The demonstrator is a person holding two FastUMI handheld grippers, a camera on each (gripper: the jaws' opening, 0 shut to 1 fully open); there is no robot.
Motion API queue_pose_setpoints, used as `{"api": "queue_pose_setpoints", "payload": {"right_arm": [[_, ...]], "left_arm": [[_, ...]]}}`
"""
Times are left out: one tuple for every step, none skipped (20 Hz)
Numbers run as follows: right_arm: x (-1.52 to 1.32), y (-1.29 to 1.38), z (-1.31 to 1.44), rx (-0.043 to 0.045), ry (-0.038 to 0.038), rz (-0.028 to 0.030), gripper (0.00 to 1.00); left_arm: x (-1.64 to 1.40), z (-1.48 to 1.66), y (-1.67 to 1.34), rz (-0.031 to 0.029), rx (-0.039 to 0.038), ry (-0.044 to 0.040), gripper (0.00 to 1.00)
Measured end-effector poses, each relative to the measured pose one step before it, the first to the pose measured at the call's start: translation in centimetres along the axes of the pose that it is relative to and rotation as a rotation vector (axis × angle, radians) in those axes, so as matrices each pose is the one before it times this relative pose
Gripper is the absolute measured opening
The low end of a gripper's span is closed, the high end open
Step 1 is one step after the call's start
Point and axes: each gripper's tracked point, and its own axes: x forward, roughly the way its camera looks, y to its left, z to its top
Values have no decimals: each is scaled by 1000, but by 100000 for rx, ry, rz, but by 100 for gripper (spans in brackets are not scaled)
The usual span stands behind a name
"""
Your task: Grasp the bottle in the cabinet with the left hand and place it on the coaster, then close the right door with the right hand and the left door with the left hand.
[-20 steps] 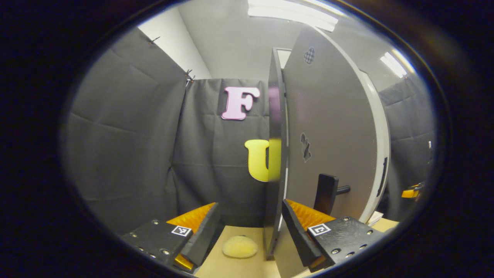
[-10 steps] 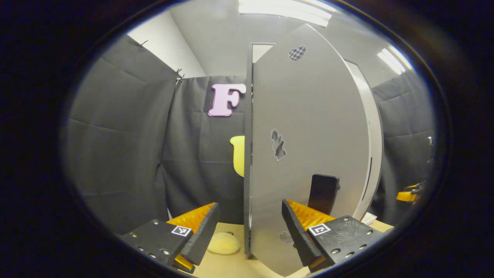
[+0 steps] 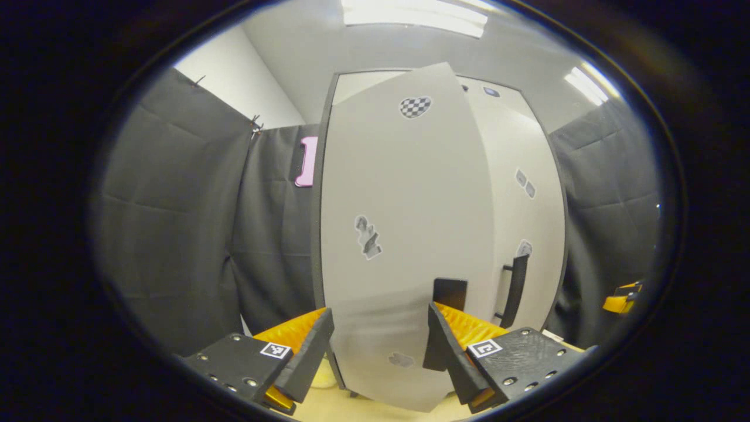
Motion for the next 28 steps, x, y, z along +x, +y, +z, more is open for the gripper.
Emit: {"api": "queue_pose_setpoints", "payload": {"right_arm": [[-184,-225,-55,744,-104,2070,95],[-114,-94,-301,545,827,1960,96],[15,-263,-207,155,556,1241,92],[220,-199,70,15,-683,698,98],[341,-93,250,-433,-1248,281,98],[271,49,113,-708,-422,296,98],[156,235,335,-283,-491,283,98],[337,307,693,265,-1435,451,97],[195,393,921,301,-1747,607,97],[155,473,868,-173,-1720,625,97],[159,507,676,-698,-845,1209,98],[78,654,437,-1053,-431,816,98],[-76,427,396,-1304,388,-30,98],[-146,436,178,-890,677,-775,98],[-300,393,189,-482,799,-1201,98],[-240,584,159,-68,25,-886,98],[-223,637,184,302,-358,-485,98],[-346,518,-30,201,-112,-421,98],[-360,353,-89,80,37,-892,98],[-102,192,-178,-168,-157,-1228,98],[-127,206,-101,-204,-52,-1096,98],[-152,146,-131,-146,-74,-1192,98],[-117,107,-68,39,223,-1192,98],[36,92,-117,222,294,-1040,98],[-118,116,-24,305,101,-1142,98],[-2,53,16,407,-217,-1243,98],[60,187,37,400,-108,-924,98],[31,266,-117,130,-12,-917,98]], "left_arm": [[-1357,203,-423,1193,715,-280,99],[-1392,213,-331,1190,465,-140,99],[-1693,299,-50,1281,438,-651,99],[-1470,544,-99,626,793,-973,99],[-1390,428,86,984,675,-593,99],[-1128,504,226,697,214,270,99],[-540,286,165,179,-711,430,99],[-831,412,280,-212,-1244,-314,99],[-1105,434,391,103,-1435,-344,99],[-760,304,629,977,-1616,-219,93],[-629,151,658,708,-1967,-7,93],[-463,255,505,-240,-2005,-223,93],[-606,260,662,52,-1538,-784,99],[-391,245,755,298,-641,-977,93],[-124,-215,967,670,-278,-443,93],[-75,-257,883,587,413,587,93],[-131,-177,727,348,1505,296,94],[-51,-114,726,777,1469,-320,99],[-135,-170,613,546,200,-259,94],[-27,-252,474,-414,-768,-367,94],[200,-319,289,-971,-1061,-254,93],[171,-413,258,-753,-1046,90,93],[147,-393,412,-380,-932,352,93],[214,-251,397,-273,-307,238,93],[271,-306,438,-178,5,218,93],[307,-118,303,-642,329,110,94],[174,-183,239,-500,205,-62,94],[308,-143,180,-764,74,-289,99]]}}
